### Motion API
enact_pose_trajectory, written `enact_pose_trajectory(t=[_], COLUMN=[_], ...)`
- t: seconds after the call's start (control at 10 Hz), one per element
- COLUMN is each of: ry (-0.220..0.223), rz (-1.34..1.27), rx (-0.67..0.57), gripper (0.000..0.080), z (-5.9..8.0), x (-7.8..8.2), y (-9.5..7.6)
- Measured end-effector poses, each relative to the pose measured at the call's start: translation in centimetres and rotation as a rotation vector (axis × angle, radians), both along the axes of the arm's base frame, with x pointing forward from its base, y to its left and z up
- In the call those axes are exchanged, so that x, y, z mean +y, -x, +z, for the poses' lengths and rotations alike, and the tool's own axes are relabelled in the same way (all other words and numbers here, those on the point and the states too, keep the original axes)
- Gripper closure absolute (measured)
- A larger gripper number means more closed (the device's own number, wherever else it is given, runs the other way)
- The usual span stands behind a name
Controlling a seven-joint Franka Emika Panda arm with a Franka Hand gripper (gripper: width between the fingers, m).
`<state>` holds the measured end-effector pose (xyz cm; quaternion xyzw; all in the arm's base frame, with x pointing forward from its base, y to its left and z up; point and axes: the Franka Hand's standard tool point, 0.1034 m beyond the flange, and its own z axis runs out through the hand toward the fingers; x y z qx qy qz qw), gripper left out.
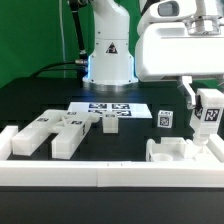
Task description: Assemble chair
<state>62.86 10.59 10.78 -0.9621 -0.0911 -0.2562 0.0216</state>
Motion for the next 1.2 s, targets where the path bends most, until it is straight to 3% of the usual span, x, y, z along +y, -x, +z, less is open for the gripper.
enact_pose_trajectory(t=[0.5, 1.2], ry=[-0.003, 0.001], rz=[0.002, 0.013], rx=[-0.011, 0.010], gripper=[0.0509, 0.0509], z=[-1.1, -2.4], x=[0.5, 1.0], y=[-1.3, -0.5])
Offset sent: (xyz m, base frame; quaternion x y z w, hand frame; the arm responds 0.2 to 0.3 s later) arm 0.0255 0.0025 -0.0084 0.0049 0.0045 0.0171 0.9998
